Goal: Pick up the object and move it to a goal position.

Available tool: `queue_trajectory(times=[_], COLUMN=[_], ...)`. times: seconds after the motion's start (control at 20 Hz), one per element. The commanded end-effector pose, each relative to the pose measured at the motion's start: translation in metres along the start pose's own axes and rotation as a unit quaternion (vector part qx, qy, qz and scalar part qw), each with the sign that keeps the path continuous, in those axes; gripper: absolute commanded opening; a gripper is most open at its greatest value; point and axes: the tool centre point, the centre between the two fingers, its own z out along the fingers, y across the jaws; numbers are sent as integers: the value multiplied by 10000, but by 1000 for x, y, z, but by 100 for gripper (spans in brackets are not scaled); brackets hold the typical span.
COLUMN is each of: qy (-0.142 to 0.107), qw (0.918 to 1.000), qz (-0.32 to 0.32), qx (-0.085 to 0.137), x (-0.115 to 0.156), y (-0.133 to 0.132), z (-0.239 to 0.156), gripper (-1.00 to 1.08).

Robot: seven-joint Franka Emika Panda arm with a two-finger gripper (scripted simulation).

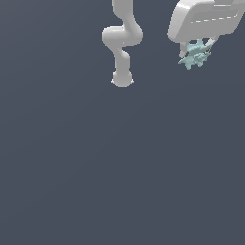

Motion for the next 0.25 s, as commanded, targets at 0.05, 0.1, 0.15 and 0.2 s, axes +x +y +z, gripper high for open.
queue_trajectory(times=[0.05,0.1,0.15,0.2], qy=[-5,-5,-5,-5], qw=[10000,10000,10000,10000], qz=[7,7,7,7], qx=[4,4,4,4], x=[0,1,1,1], y=[-5,-5,-5,-5], z=[-6,-7,-7,-6], gripper=[-100,-100,-100,-100])
